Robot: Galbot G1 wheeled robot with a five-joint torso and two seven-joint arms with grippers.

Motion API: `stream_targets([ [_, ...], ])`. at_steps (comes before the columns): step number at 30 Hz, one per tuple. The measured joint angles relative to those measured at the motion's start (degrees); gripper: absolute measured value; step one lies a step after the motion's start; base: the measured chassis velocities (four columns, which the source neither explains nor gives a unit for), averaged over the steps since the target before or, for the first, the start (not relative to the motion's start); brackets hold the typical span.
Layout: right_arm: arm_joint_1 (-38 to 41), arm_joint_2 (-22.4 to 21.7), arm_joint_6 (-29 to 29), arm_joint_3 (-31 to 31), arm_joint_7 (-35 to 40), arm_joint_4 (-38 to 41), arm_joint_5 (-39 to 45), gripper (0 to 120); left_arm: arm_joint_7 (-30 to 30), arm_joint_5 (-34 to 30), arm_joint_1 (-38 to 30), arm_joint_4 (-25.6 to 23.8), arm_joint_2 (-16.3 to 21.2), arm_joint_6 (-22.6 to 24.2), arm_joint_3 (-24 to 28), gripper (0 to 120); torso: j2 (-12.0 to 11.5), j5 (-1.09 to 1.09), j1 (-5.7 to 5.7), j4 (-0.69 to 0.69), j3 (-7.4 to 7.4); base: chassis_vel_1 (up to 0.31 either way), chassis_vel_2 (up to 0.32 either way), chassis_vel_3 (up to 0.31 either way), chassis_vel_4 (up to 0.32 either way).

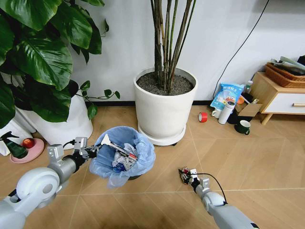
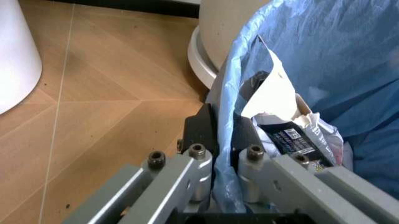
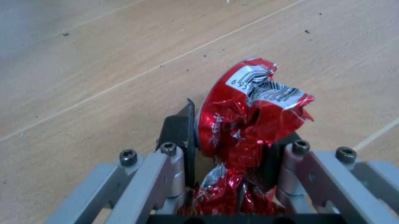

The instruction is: Pick up the trash bin and place the garbage on the floor into it.

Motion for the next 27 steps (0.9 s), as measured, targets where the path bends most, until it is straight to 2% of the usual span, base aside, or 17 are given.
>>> stream_targets([
  [5, -0.86, -0.51, 0.05, 0.76, -0.04, 1.77, 0.75, 25, 0.01, 0.04, 0.11, 0.00, -0.22, 0.00, -0.05, 0, 0.00, 0.01, 0.00, -0.01, 0.00, 0.000, 0.000, 0.000, 0.000],
  [7, -2.20, -2.02, 0.31, 2.05, 0.01, 6.11, 2.43, 25, -0.01, 0.03, 0.42, -0.10, -0.34, -0.02, -0.16, 0, 0.00, 0.00, 0.00, 0.00, 0.00, 0.000, 0.000, 0.000, 0.000],
  [9, -2.54, -2.43, 0.52, 2.27, -0.04, 7.27, 2.93, 25, -0.02, 0.03, 0.53, -0.12, -0.31, -0.02, -0.17, 0, 0.00, 0.00, 0.00, -0.01, 0.00, 0.000, 0.000, 0.000, 0.000],
  [12, -3.75, -5.76, 4.73, 5.04, -5.96, 17.02, 6.65, 25, -0.06, 0.03, 1.33, -0.16, 0.20, -0.02, -0.12, 0, 0.00, 0.00, 0.00, -0.01, 0.00, 0.000, 0.000, 0.000, 0.000],
  [16, -3.34, -8.05, 6.55, 5.22, -11.04, 22.80, 10.95, 25, -0.07, 0.10, 1.33, -0.16, 0.26, -0.03, 0.27, 0, 0.00, 0.01, 0.00, -0.01, 0.00, 0.000, 0.000, 0.000, 0.000],
  [18, -1.30, -10.79, 7.37, 4.08, -17.02, 29.66, 17.50, 25, -0.07, 0.15, 0.75, 0.09, 0.26, -0.03, 0.81, 0, 0.00, 0.00, 0.00, -0.01, 0.00, 0.000, 0.000, 0.000, 0.000],
  [24, 5.64, -13.47, 6.85, -0.03, -23.34, 37.28, 26.05, 25, 0.08, 0.24, 0.53, 0.36, 0.77, -0.06, 1.34, 0, 0.00, 0.00, 0.00, -0.01, 0.00, 0.000, 0.000, 0.000, 0.000],
  [27, 14.98, -14.05, 6.53, -6.30, -28.95, 39.74, 32.99, 25, 0.30, 0.24, 0.37, 0.81, 0.87, -0.06, 1.42, 0, 0.00, -0.01, 0.00, 0.01, 0.01, 0.000, 0.000, 0.000, 0.000],
])
